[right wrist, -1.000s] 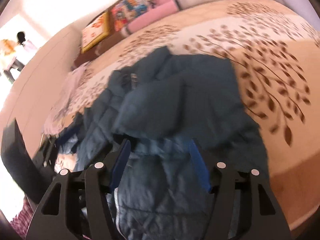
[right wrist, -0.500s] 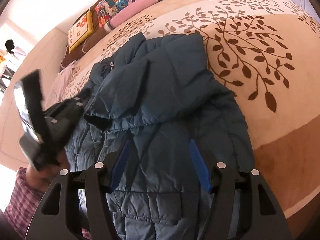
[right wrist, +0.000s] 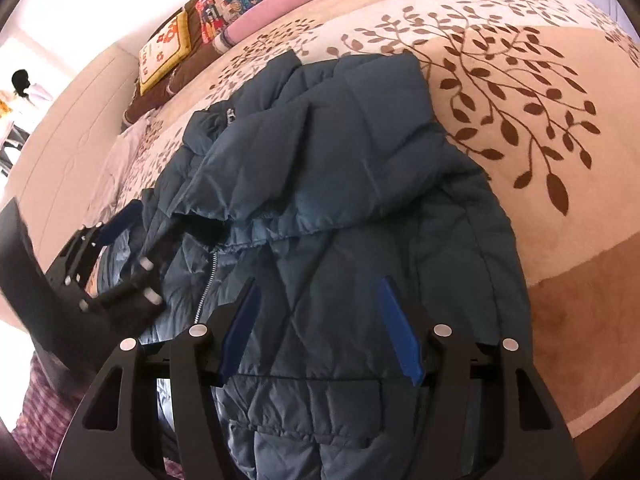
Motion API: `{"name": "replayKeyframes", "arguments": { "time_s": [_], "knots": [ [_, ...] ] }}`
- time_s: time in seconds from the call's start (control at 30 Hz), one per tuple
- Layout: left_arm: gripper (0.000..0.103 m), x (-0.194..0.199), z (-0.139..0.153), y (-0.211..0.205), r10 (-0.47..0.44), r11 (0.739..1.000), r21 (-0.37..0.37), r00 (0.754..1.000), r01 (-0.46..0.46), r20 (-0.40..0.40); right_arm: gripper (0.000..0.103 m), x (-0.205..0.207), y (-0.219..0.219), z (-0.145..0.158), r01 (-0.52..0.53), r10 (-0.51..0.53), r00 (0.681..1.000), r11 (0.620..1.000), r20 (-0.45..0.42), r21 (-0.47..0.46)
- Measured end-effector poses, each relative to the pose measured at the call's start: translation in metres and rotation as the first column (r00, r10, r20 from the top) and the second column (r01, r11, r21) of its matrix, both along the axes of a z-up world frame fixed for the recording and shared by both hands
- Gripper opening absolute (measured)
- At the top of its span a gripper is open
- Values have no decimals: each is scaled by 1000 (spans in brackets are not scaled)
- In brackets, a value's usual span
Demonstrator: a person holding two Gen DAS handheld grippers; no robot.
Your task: Fold large clothes
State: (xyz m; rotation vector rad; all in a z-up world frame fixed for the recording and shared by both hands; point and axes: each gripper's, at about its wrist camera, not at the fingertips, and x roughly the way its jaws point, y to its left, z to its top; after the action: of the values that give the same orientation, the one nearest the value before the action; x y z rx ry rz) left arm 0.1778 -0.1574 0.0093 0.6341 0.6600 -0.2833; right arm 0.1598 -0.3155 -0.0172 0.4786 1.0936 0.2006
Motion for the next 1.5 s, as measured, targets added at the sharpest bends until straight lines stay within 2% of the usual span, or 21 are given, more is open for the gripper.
{"name": "replayKeyframes", "arguments": {
  "time_s": [0.13,0.2,0.27,0.3,0.37,0.4,0.47,0.57,0.67,0.77,0.8,0.9,1.07,1.17,1.27,1.3,1.33,1.37,1.4,1.43,1.5],
  "knots": [
    [66,8,-27,-29,-37,985,173,998,29,42,61,-4,-13,-4,22,-22,1000,999,-9,25],
    [66,18,-36,-38,-36,976,218,998,25,48,61,-6,-19,-5,35,-34,999,999,-11,31],
    [52,25,-37,-42,-25,975,222,999,14,46,61,-7,-23,-7,44,-44,999,998,-13,35],
    [44,30,-36,-42,-10,978,210,999,3,35,61,-8,-23,-7,47,-47,999,998,-14,37],
    [29,36,-23,-35,41,991,123,999,-43,16,61,-9,-25,-8,52,-51,999,998,-18,42],
    [9,38,-17,-28,64,996,62,998,-63,-11,61,-9,-25,-9,52,-51,999,998,-19,43],
    [9,42,-4,-12,105,993,-52,993,-108,-54,61,-9,-24,-11,48,-47,999,998,-24,45],
    [8,49,7,14,180,971,-146,981,-189,-68,61,-8,-19,-12,38,-37,999,998,-31,47],
    [8,53,16,49,274,927,-240,957,-289,-95,61,-8,-12,-11,18,-16,999,999,-29,46],
    [8,56,18,89,360,850,-342,916,-400,-175,61,-8,-4,-10,-6,7,1000,999,-27,35],
    [6,55,16,106,387,812,-381,896,-442,-217,61,-7,-3,-10,-10,11,1000,999,-27,32],
    [2,51,4,140,461,738,-411,845,-535,-272,63,-7,5,-11,-25,26,999,999,-31,25],
    [2,49,-25,179,525,642,-413,763,-646,-378,66,-6,16,-9,-8,7,1000,999,-16,-31],
    [2,45,-30,193,541,608,-424,741,-671,-397,66,-3,21,-3,-1,1,1000,996,0,-87],
    [4,35,-23,204,543,589,-455,744,-668,-390,66,-2,24,2,-15,16,1000,997,15,-82],
    [11,31,-22,210,543,581,-463,742,-670,-393,66,-3,25,5,-15,17,999,997,30,-80],
    [26,26,-20,213,551,571,-468,737,-675,-391,66,-3,26,7,-18,21,999,996,38,-82],
    [36,21,-18,220,565,556,-474,729,-683,-387,66,-3,29,9,-27,31,998,995,47,-94],
    [51,15,-16,230,589,528,-489,714,-695,-379,66,-3,32,13,-38,45,997,992,60,-119],
    [58,8,-13,238,604,506,-502,703,-701,-374,66,-3,36,15,-44,54,996,990,69,-133],
    [64,0,-10,261,633,457,-514,672,-726,-384,66,-4,44,19,-68,82,992,987,92,-146]
  ]
}}
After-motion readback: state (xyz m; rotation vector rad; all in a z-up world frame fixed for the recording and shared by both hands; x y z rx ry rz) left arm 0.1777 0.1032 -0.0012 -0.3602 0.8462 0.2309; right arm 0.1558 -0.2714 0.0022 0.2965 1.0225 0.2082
